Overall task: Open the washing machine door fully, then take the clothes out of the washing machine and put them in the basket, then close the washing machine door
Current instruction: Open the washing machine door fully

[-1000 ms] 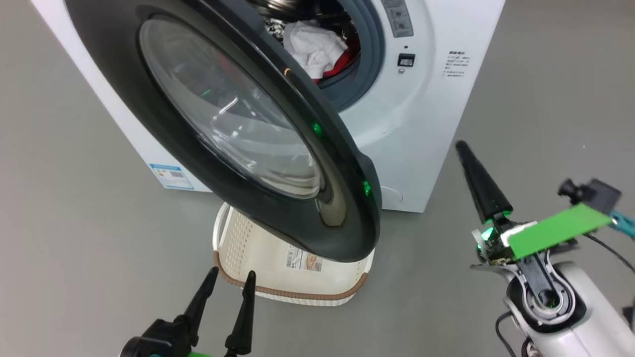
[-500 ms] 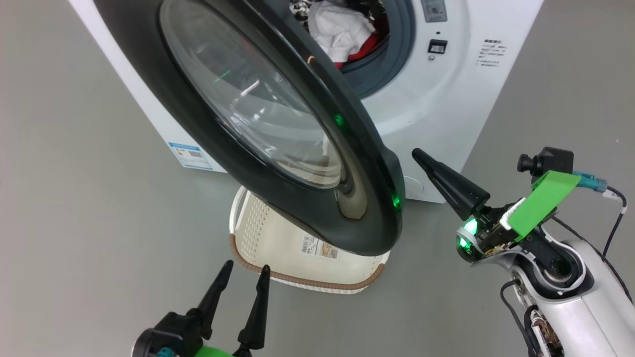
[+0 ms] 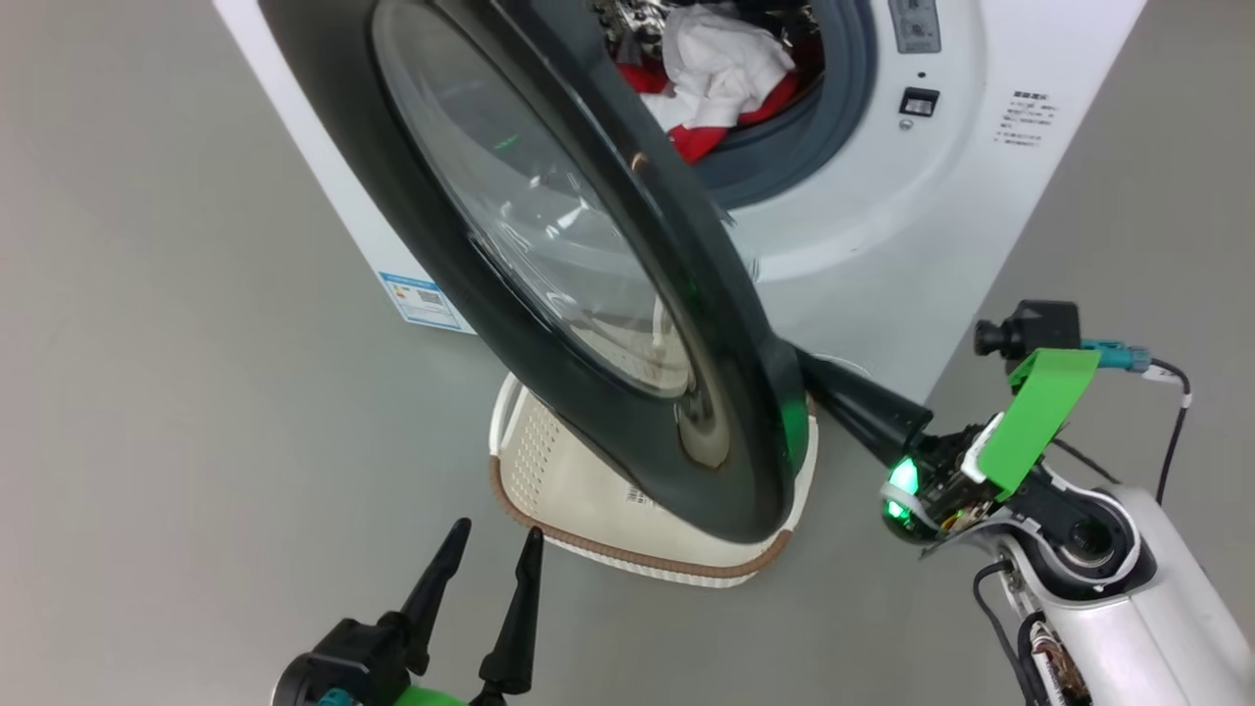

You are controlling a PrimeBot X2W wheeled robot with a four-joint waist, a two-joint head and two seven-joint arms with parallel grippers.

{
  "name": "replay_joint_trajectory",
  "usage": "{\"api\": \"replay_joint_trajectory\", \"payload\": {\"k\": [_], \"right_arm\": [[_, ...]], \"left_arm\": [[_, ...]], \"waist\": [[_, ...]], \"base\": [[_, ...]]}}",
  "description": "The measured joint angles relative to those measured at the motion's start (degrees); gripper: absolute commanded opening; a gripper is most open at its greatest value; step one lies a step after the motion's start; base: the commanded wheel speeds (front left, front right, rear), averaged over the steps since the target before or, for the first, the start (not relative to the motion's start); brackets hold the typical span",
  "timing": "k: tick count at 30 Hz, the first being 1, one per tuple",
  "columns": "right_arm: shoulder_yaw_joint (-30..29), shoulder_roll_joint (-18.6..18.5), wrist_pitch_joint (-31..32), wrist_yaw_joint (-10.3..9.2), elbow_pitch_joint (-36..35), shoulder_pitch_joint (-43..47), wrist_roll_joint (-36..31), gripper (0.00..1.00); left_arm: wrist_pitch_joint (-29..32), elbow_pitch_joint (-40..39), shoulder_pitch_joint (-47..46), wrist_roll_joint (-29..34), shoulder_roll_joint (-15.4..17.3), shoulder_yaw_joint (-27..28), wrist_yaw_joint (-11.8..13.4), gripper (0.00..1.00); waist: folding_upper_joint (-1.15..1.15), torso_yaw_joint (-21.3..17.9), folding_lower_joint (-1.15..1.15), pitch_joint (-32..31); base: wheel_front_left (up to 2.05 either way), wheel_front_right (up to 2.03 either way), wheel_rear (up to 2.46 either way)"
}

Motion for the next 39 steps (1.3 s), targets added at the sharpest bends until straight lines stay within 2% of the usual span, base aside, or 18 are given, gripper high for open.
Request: {"api": "replay_joint_trajectory", "payload": {"k": [16, 26, 39], "right_arm": [[3.96, 1.23, 2.16, 0.0, -0.73, 4.7, -2.13, 0.0], [9.26, 1.24, 0.8, 0.0, -0.78, 5.91, 0.3, 0.0], [15.12, 1.19, -0.56, 0.0, 0.16, 3.13, 3.35, 0.0]], "left_arm": [[0.0, -0.02, 1.99, -0.22, 0.01, -0.19, 0.47, 1.0], [0.0, -1.11, 4.92, 0.46, 0.11, 2.31, 0.83, 1.0], [0.0, -4.89, 7.36, 0.85, 0.13, 5.06, 2.83, 1.0]], "waist": [[0.0, 6.64, 0.0, -3.58], [0.0, 12.34, 0.0, -6.46], [0.0, 14.44, 0.0, -7.07]], "base": [[0.0, 0.0, 0.0], [0.0, 0.0, 0.0], [0.0, 0.0, 0.0]]}}
